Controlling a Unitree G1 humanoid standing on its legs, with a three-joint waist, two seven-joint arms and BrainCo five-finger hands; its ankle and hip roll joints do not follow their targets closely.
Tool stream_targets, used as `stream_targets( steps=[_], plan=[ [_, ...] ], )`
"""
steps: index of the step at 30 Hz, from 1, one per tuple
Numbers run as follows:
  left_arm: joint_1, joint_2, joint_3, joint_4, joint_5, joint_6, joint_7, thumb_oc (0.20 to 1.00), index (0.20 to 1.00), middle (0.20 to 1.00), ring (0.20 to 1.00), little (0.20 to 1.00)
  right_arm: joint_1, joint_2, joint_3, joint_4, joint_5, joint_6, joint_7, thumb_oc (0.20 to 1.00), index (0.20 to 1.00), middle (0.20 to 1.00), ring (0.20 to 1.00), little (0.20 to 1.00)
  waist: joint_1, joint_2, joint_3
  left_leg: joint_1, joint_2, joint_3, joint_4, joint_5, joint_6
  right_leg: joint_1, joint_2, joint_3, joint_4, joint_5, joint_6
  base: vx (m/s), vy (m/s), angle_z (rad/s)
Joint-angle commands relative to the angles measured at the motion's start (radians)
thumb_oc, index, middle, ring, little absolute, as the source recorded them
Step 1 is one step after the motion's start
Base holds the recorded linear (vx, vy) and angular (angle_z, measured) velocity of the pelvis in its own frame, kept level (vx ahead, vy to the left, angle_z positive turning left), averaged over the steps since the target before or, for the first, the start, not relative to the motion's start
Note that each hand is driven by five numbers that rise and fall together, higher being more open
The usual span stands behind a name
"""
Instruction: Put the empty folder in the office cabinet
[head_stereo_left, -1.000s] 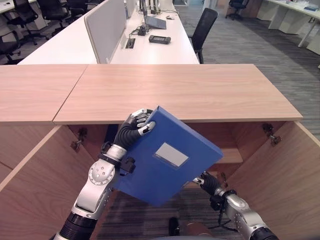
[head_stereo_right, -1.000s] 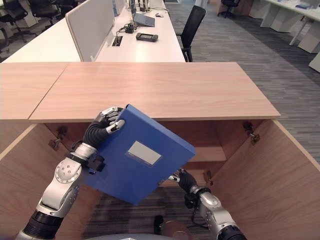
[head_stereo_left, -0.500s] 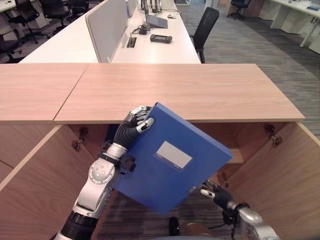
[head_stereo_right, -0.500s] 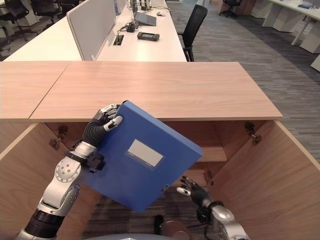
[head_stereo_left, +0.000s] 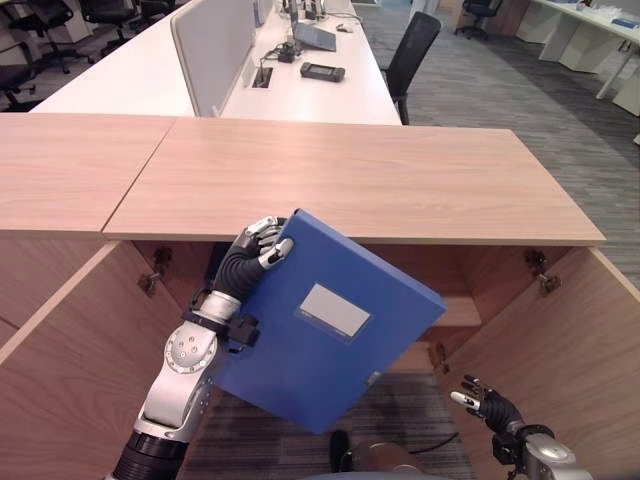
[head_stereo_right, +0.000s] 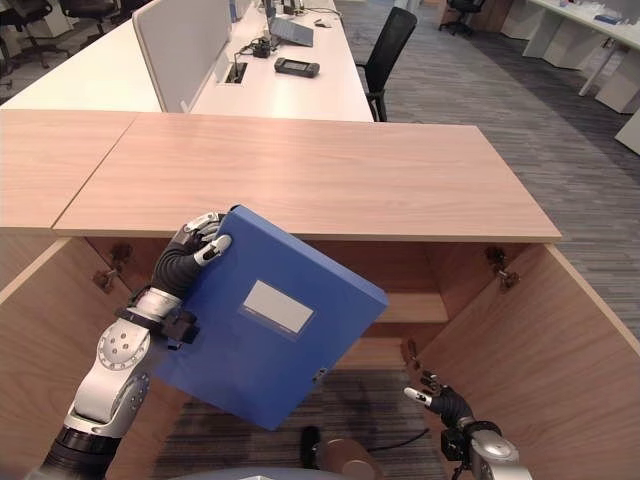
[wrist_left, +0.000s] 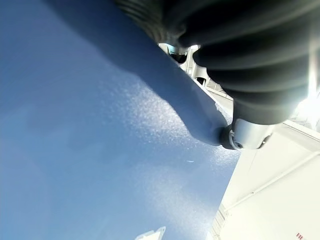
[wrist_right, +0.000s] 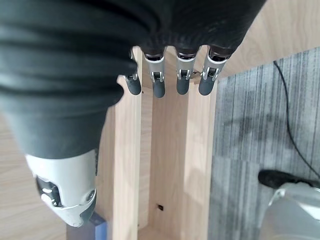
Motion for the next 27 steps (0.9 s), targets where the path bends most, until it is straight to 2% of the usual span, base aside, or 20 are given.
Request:
stream_targets(
  steps=[1,6,10,15,21,27],
  plan=[
    [-0.009,-0.012,0.041,-0.013,0.017,-0.054,0.006,0.200,0.200,0.200,0.200,0.200,-0.025,0.001,0.007,-0.043,0.010,-0.031,0.020,1.000,1.000,1.000,1.000,1.000,-0.007,-0.053,-0.023,0.089,-0.098,-0.011,-0.044,-0.076,0.054,0.034,-0.069,-0.016,-0.346,0.291,0.163,0.00,0.000,0.00],
    [-0.017,-0.016,0.038,-0.007,0.060,-0.058,0.019,0.200,0.200,0.200,0.200,0.200,-0.014,0.019,0.026,-0.126,0.047,-0.031,0.040,1.000,1.000,1.000,1.000,1.000,-0.009,-0.053,-0.023,0.092,-0.098,-0.010,-0.044,-0.076,0.054,0.037,-0.067,-0.014,-0.346,0.291,0.163,0.00,0.000,0.00],
    [-0.050,-0.016,0.028,0.013,0.164,-0.067,0.051,0.200,0.200,0.200,0.200,0.200,0.005,0.040,0.082,-0.248,0.095,-0.019,0.093,1.000,1.000,1.000,1.000,1.000,-0.012,-0.055,-0.025,0.093,-0.099,-0.007,-0.044,-0.075,0.053,0.038,-0.064,-0.014,-0.346,0.290,0.163,0.00,0.000,0.00],
    [-0.086,-0.011,0.017,0.034,0.244,-0.072,0.073,0.200,0.200,0.200,0.200,0.200,0.023,0.040,0.096,-0.339,0.131,-0.018,0.113,1.000,1.000,1.000,1.000,1.000,-0.015,-0.056,-0.027,0.092,-0.098,-0.005,-0.044,-0.074,0.051,0.040,-0.063,-0.013,-0.346,0.289,0.163,0.00,0.000,0.00],
    [-0.136,0.000,0.011,0.075,0.342,-0.069,0.103,0.200,0.200,0.200,0.200,0.200,0.038,0.010,0.081,-0.447,0.168,-0.020,0.131,1.000,1.000,1.000,1.000,1.000,-0.030,-0.054,-0.033,0.093,-0.098,0.001,-0.044,-0.073,0.049,0.036,-0.058,-0.009,-0.346,0.289,0.162,0.00,-0.005,-0.04],
    [-0.142,0.017,0.031,0.081,0.391,-0.064,0.102,0.200,0.200,0.200,0.200,0.200,0.063,-0.031,0.052,-0.460,0.132,-0.010,0.147,1.000,1.000,1.000,1.000,1.000,-0.035,-0.056,-0.037,0.091,-0.096,0.004,-0.044,-0.072,0.046,0.035,-0.055,-0.008,-0.346,0.289,0.162,0.00,-0.005,-0.01]
  ],
)
